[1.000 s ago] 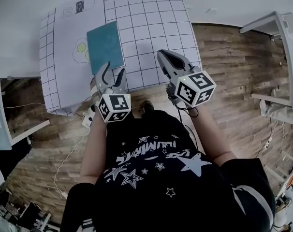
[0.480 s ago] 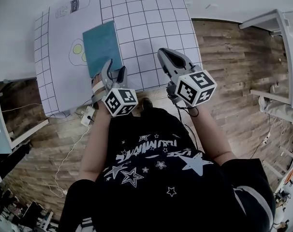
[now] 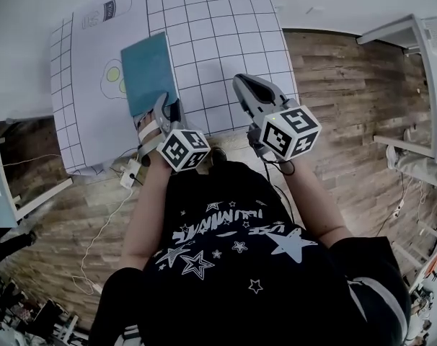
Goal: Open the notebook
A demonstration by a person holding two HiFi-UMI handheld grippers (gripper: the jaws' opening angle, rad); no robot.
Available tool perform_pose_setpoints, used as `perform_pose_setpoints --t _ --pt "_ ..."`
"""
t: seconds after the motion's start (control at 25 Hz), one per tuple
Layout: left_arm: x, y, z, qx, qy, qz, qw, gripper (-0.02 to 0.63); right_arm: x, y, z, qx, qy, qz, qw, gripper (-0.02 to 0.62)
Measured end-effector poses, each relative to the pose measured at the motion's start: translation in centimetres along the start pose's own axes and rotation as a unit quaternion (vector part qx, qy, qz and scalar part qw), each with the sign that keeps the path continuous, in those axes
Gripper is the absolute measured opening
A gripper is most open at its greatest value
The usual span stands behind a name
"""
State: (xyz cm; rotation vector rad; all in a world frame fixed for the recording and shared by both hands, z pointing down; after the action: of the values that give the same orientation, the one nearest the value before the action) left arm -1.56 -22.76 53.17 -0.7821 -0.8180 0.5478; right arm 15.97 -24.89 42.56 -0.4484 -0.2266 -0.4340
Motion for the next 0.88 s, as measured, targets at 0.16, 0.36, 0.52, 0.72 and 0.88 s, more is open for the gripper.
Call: perform_pose_setpoints --t 0.16,0.36,0.52,0.72,0.88 --pt "0.2 0.2 0.0 -0.01 -0.004 -0.017 0.9998 0.083 0.1 0.2 -0.1 -0.001 0.004 -0.007 1.0 0.017" --pt "-2.1 2.9 -0.4 0.049 0.078 -0.026 0.9954 0.046 -0.2 -0.2 -0.4 0.001 0.008 -0.013 1.0 0.017" --pt "-3.8 5.3 -0.4 0.085 0.125 -0.033 0.9879 0.041 -1.5 -1.0 -0.6 0.001 0.013 -0.023 1.0 0.017" --pt "-6.0 7.6 0.7 0.143 0.205 -0.025 0.9679 0.017 -4.1 -2.6 -1.4 0.002 0.029 -0.04 0.999 0.017" --pt "-7.8 9.3 2.7 0.193 0.264 0.001 0.9451 0.015 -6.4 -4.3 -2.1 0.002 0.036 -0.047 0.998 0.017"
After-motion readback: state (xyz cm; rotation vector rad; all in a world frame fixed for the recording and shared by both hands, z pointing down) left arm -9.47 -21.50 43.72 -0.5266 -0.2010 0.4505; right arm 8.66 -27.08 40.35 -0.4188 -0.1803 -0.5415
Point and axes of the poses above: the fingertips, and each gripper's own axes: y backward along the fingers, x to its right, z out of its underside, the point moved 4 cm from there along y, backward along the fingers, and after that the axes turned 15 degrees about z, right-handed, at the moved point
